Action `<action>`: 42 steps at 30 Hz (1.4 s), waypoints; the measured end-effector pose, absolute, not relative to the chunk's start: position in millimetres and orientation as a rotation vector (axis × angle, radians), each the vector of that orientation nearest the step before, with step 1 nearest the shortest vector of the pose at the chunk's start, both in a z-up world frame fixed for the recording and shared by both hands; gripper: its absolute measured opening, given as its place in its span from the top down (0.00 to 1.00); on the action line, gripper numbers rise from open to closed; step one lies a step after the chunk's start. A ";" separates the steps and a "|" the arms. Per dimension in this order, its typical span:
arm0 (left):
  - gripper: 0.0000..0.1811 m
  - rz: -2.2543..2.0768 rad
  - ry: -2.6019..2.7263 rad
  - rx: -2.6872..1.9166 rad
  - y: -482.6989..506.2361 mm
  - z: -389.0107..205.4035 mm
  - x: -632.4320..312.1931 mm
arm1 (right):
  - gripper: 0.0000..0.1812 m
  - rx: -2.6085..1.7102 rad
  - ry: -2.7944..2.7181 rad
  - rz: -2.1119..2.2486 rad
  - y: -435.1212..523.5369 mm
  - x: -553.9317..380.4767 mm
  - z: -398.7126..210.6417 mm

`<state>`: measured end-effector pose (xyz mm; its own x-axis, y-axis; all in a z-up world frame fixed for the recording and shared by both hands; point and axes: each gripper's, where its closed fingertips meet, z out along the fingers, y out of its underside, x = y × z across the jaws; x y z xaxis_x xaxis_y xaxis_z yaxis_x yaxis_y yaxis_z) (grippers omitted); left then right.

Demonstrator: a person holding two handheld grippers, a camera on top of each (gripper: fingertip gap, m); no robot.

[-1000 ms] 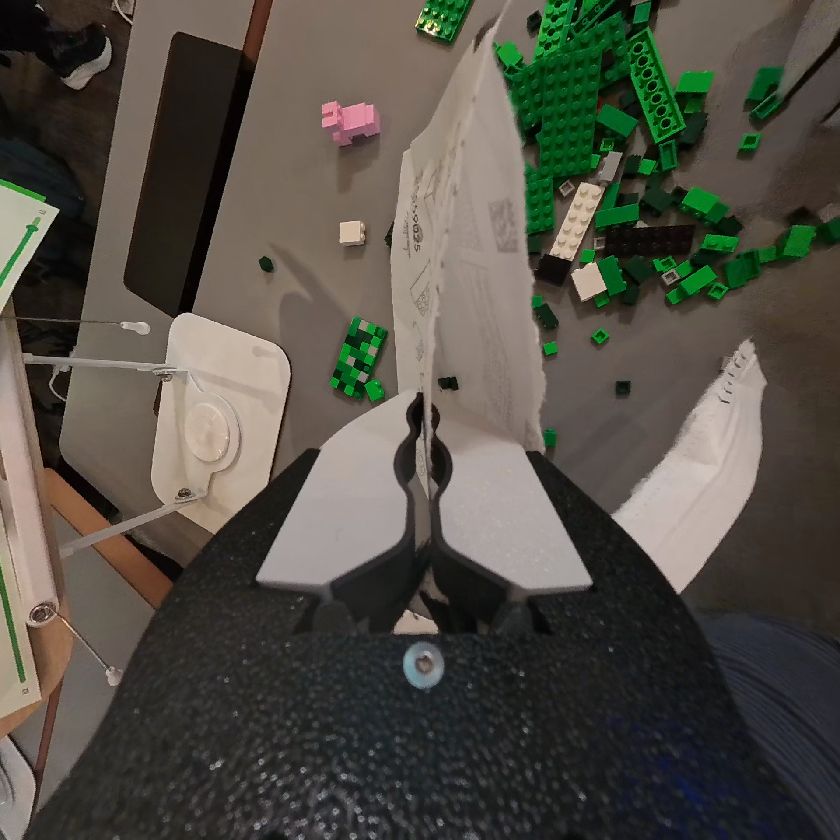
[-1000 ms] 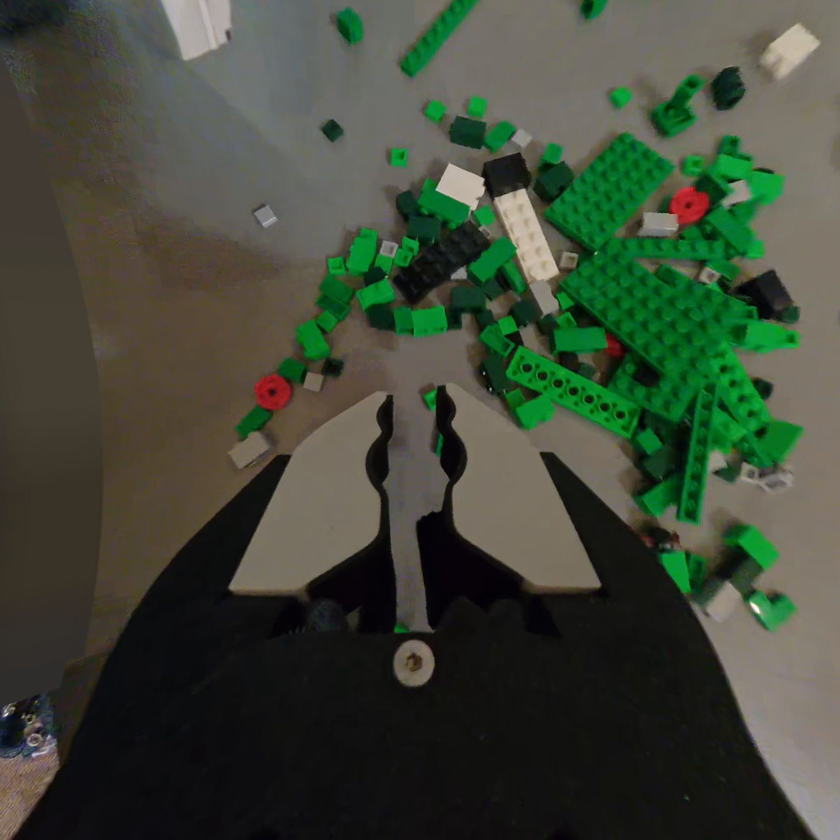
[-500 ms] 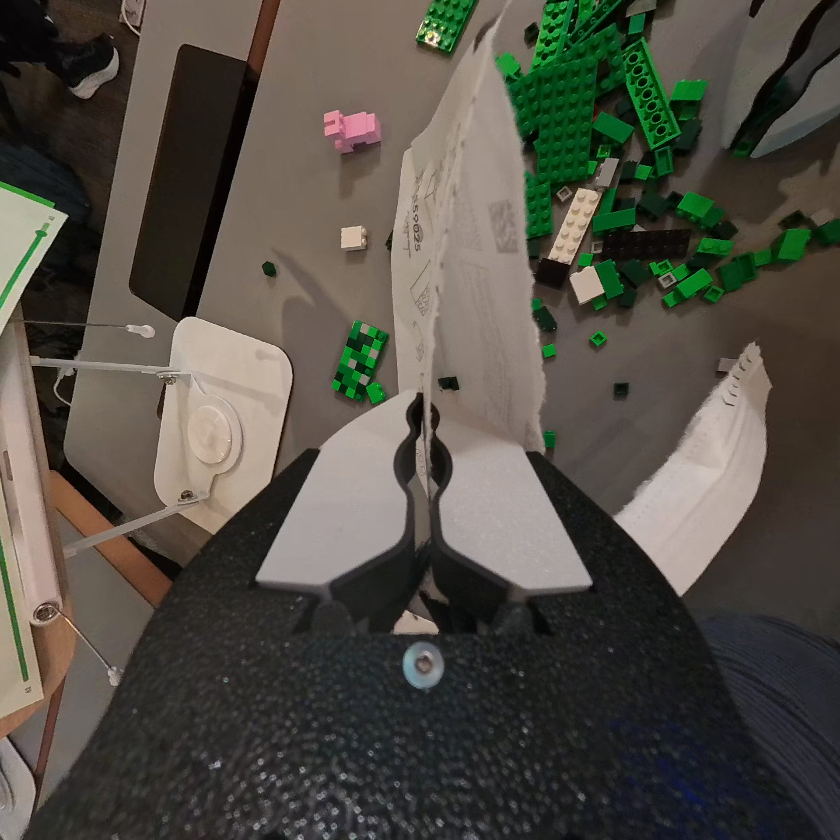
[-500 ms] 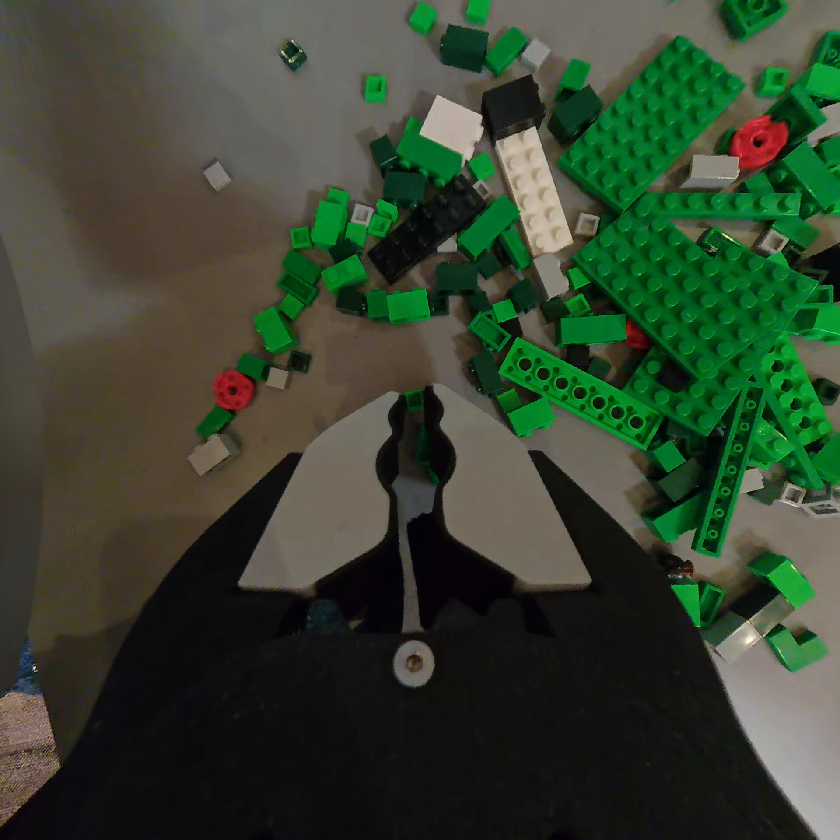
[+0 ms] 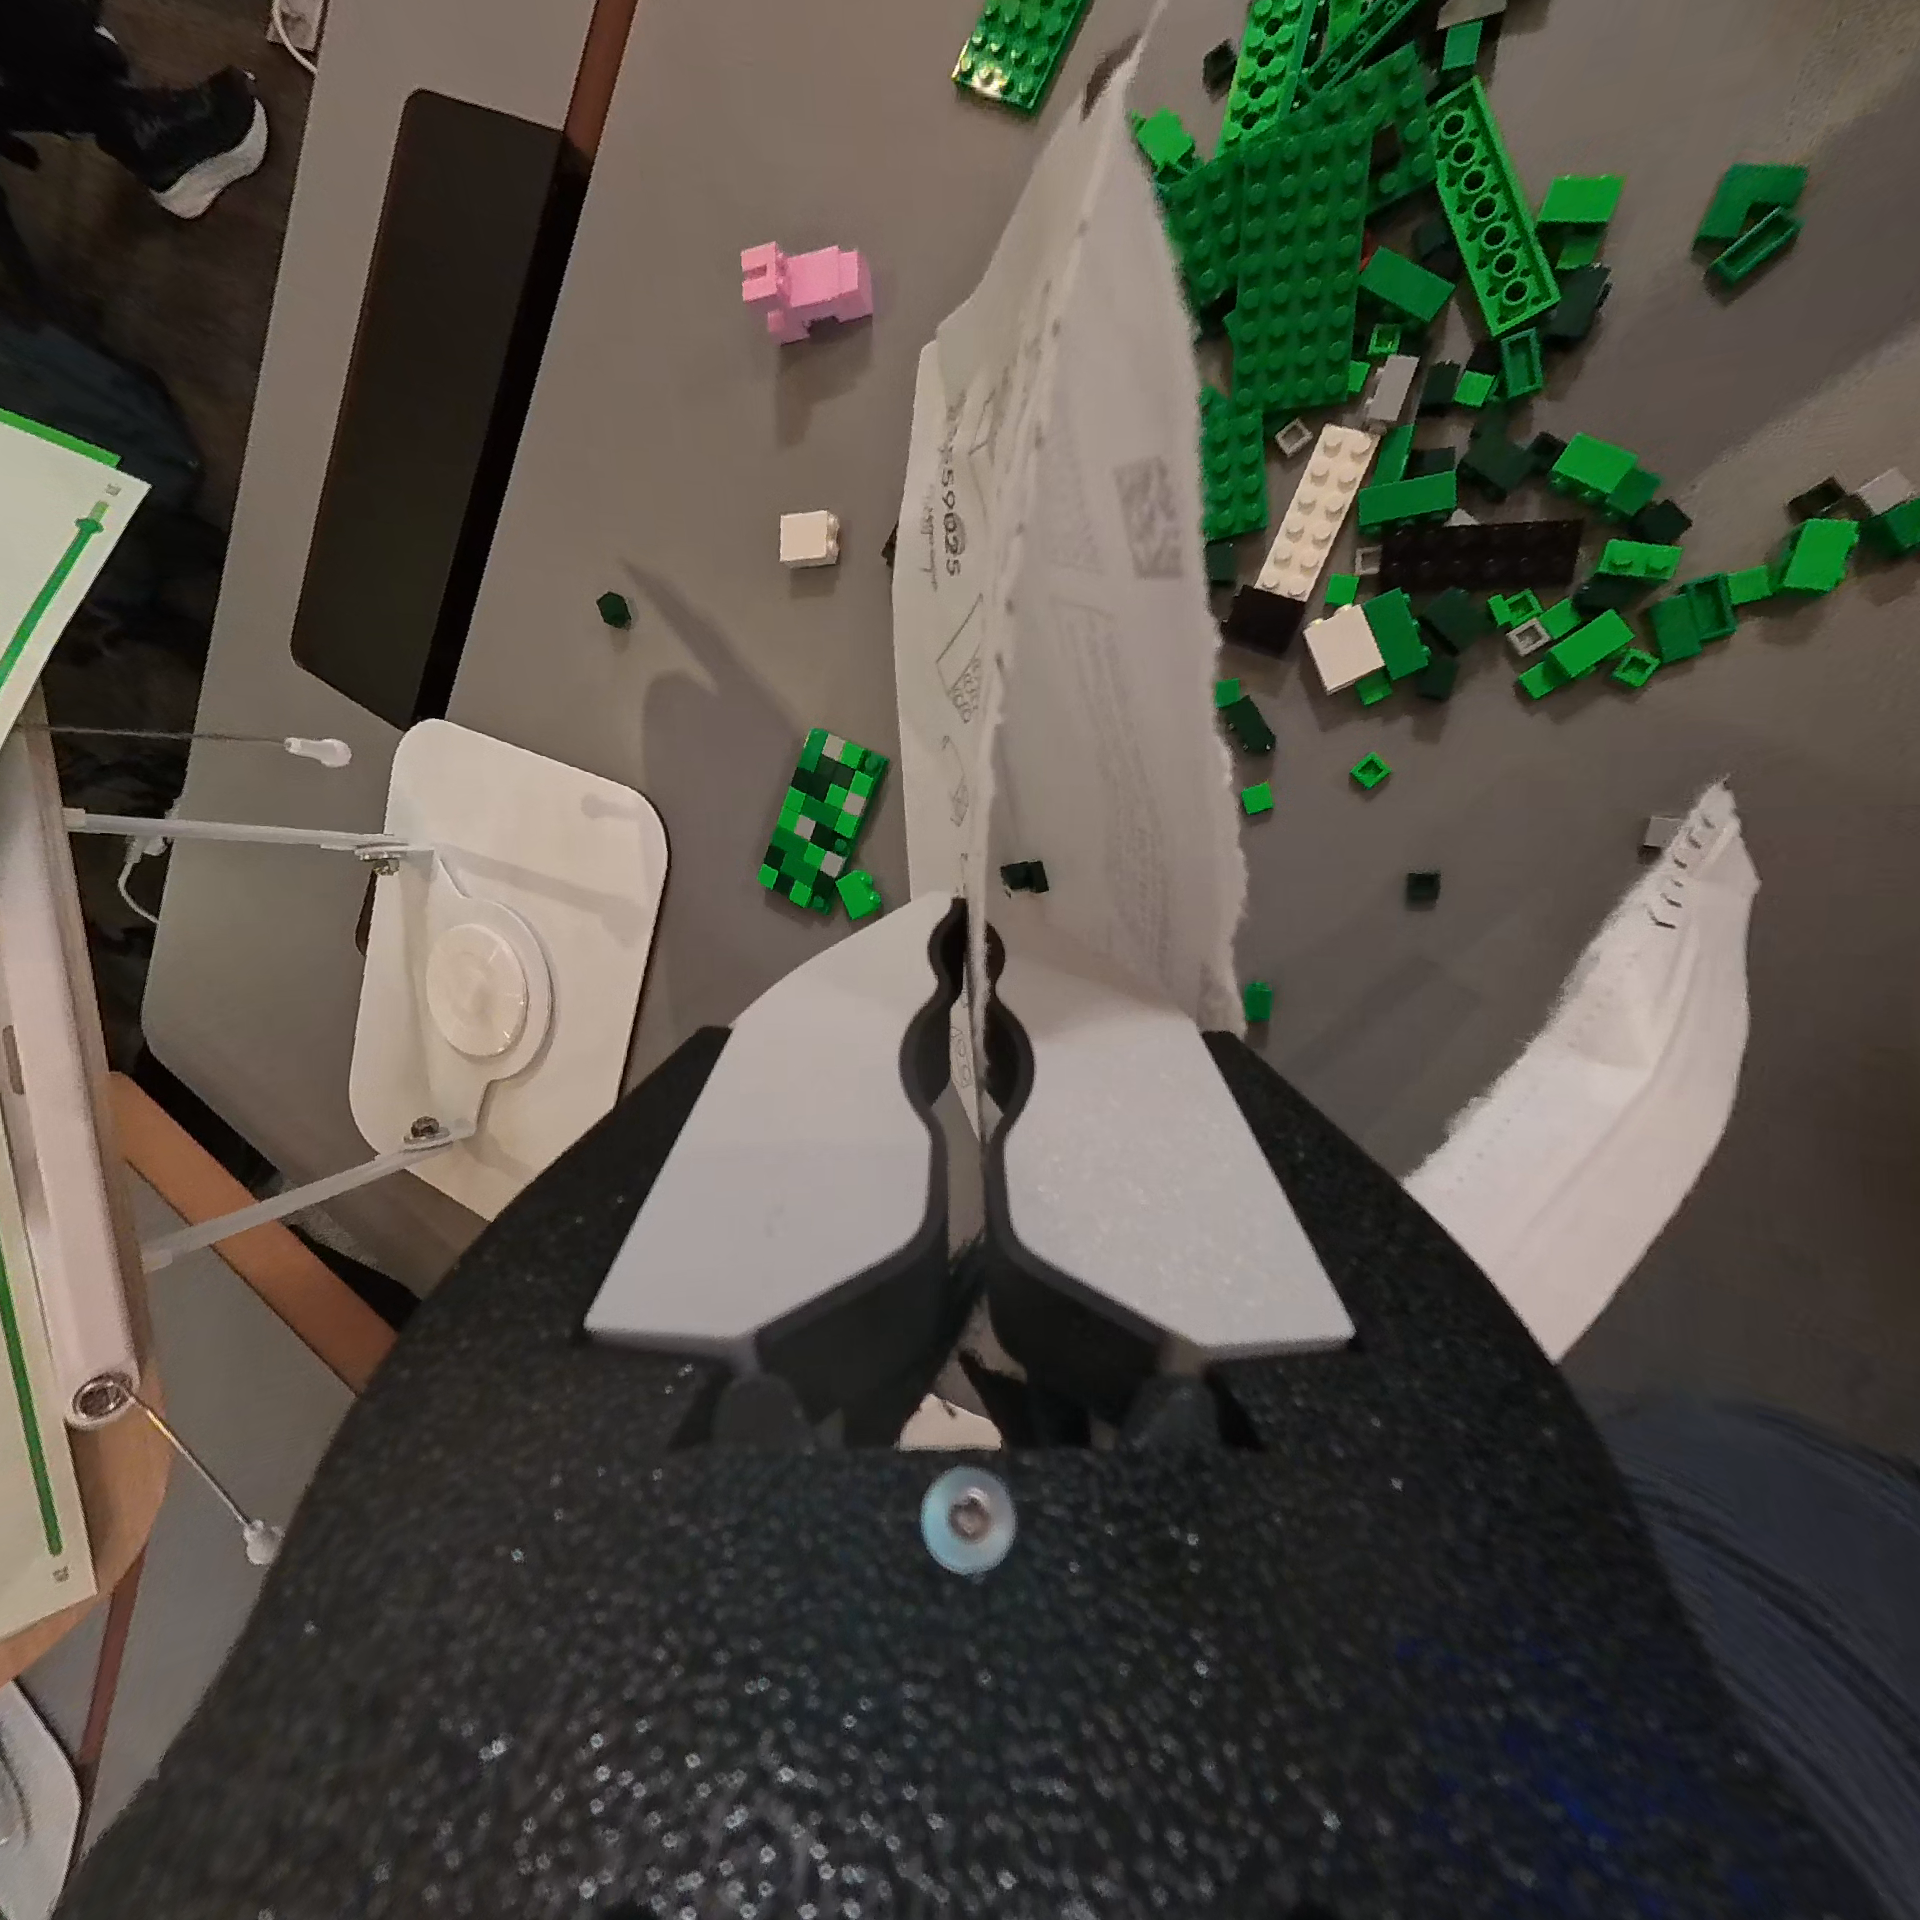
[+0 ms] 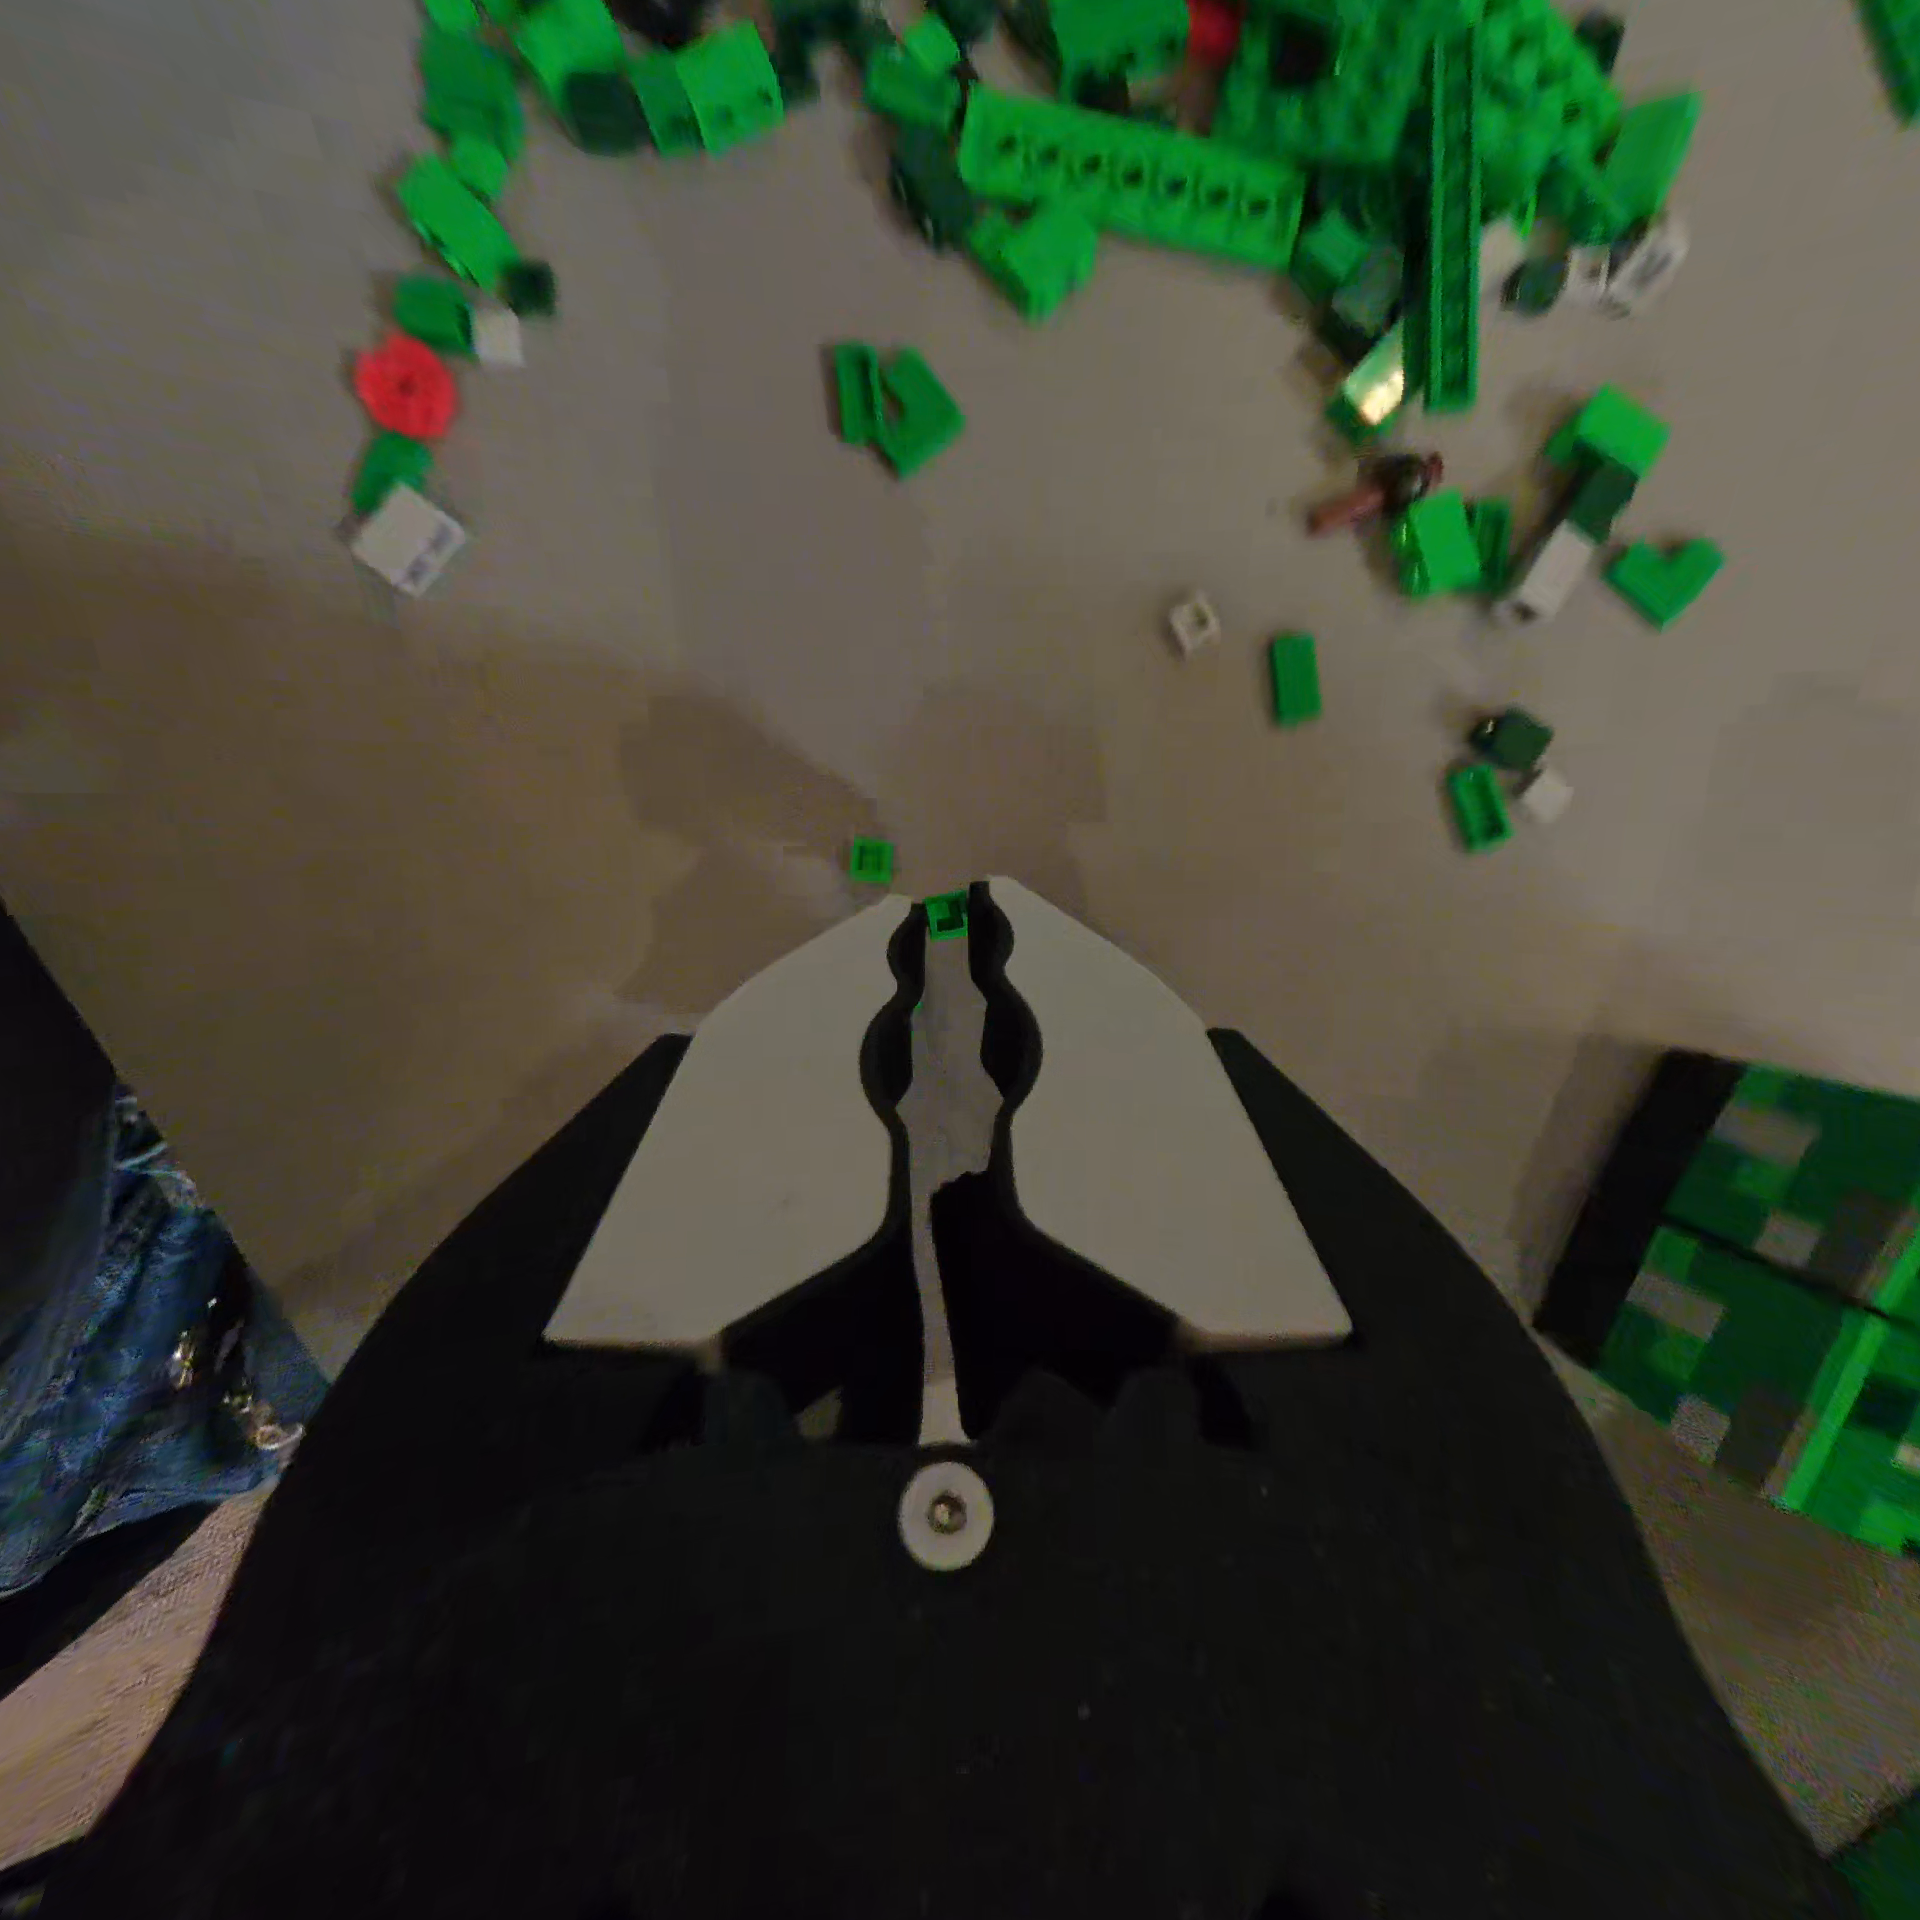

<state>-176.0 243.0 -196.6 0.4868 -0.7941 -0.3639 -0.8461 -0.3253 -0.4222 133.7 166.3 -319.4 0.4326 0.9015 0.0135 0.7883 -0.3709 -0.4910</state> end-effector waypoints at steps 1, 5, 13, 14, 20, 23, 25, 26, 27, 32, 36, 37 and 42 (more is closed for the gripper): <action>1.00 0.122 1.350 -2.172 243.2 -197.1 -175.7 | 0.96 -2.273 -1.430 0.350 165.2 137.4 -322.5; 1.00 0.125 1.356 -2.178 243.5 -198.6 -174.8 | 0.95 -2.292 -1.429 0.372 163.0 140.8 -333.0; 1.00 0.122 1.335 -2.181 243.5 -196.9 -179.0 | 0.89 -2.278 -1.393 0.411 163.3 144.4 -324.8; 1.00 0.120 1.331 -2.183 243.7 -197.2 -179.7 | 0.89 -2.271 -1.393 0.401 163.8 144.7 -322.8; 1.00 0.118 1.324 -2.190 244.1 -197.7 -181.6 | 0.90 -2.227 -1.360 0.395 170.9 137.7 -313.1; 1.00 0.124 1.321 -2.190 243.6 -196.9 -182.0 | 0.91 -2.038 -1.345 0.486 186.6 88.2 -285.1; 1.00 0.135 1.309 -2.202 243.4 -197.1 -185.4 | 0.91 -1.911 -1.385 0.607 193.1 37.9 -272.2; 1.00 0.142 1.295 -2.210 243.7 -196.9 -188.1 | 0.91 -1.876 -1.426 0.637 195.9 14.7 -271.3; 1.00 0.149 1.280 -2.218 244.0 -196.5 -191.3 | 0.90 -1.847 -1.491 0.649 197.8 -6.5 -273.4; 1.00 0.141 1.211 -2.217 244.5 -190.9 -205.2 | 0.90 -1.765 -1.854 0.710 193.5 -82.8 -299.3; 1.00 0.156 1.117 -2.253 245.6 -189.1 -224.5 | 0.90 -1.759 -1.990 0.685 197.9 -107.8 -316.5; 1.00 0.156 1.095 -2.265 245.7 -189.5 -229.6 | 0.90 -1.765 -2.013 0.692 197.5 -110.7 -319.1; 1.00 0.131 1.023 -2.286 246.0 -189.3 -244.6 | 0.91 -1.788 -2.110 0.670 195.6 -112.7 -332.4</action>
<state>-244.6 246.0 -189.3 0.6945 -0.6407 -0.3273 -0.7024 -0.5053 -0.5013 -112.7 195.6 -332.4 -0.1840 0.9802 -0.0734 0.8431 0.1190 -0.5244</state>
